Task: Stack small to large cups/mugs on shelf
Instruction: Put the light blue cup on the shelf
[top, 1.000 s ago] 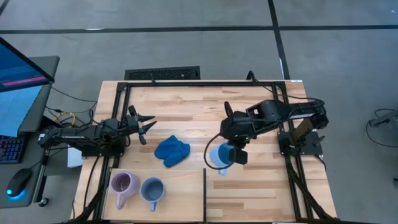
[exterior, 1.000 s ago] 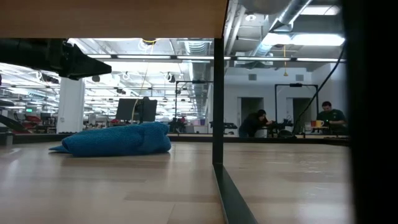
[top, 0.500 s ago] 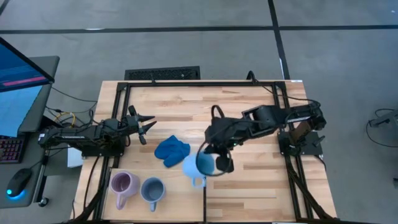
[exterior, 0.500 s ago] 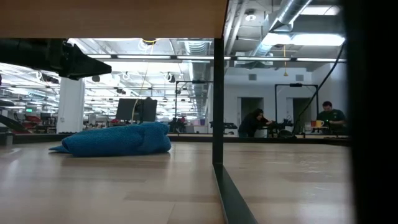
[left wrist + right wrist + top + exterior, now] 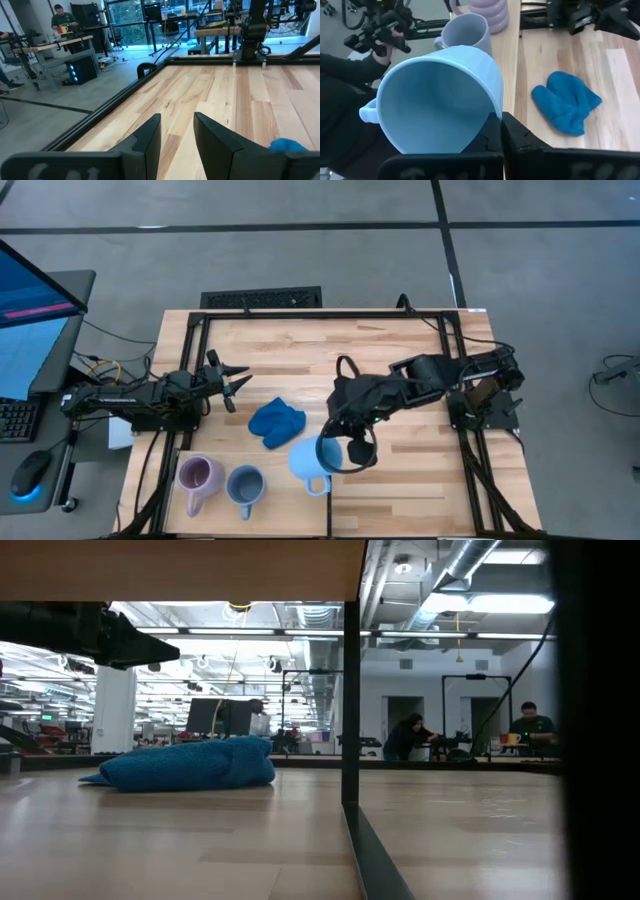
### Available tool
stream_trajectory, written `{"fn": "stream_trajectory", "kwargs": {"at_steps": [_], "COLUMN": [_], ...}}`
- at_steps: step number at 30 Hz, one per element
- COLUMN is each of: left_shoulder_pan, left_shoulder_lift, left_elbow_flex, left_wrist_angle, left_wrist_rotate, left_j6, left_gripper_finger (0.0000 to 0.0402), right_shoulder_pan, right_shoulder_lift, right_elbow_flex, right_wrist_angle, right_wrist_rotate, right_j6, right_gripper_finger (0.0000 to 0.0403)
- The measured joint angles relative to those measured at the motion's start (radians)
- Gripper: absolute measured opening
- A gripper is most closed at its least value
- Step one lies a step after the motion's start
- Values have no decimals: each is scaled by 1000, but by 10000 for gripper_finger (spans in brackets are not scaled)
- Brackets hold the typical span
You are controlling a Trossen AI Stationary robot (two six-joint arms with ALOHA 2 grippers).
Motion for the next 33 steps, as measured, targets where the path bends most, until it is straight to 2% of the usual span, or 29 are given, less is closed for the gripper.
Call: {"fn": "stream_trajectory", "kwargs": {"at_steps": [7, 15, 22, 33], "left_shoulder_pan": [0, 0, 0, 0], "left_shoulder_lift": [0, 7, 26, 26], "left_elbow_flex": [0, 0, 0, 0], "left_wrist_angle": [0, 0, 0, 0], "left_wrist_rotate": [0, 1, 1, 1], "left_j6": [0, -1, -10, -27], "left_gripper_finger": [108, 108, 108, 108], "right_shoulder_pan": [10, 25, 37, 34], "right_shoulder_lift": [55, 115, 135, 184], "right_elbow_flex": [3, -1, -1, -2], "right_wrist_angle": [34, 51, 72, -11], "right_wrist_rotate": [-4, -66, -56, -51], "right_j6": [-4, -6, -5, 124], "right_gripper_finger": [1, 1, 1, 1]}}
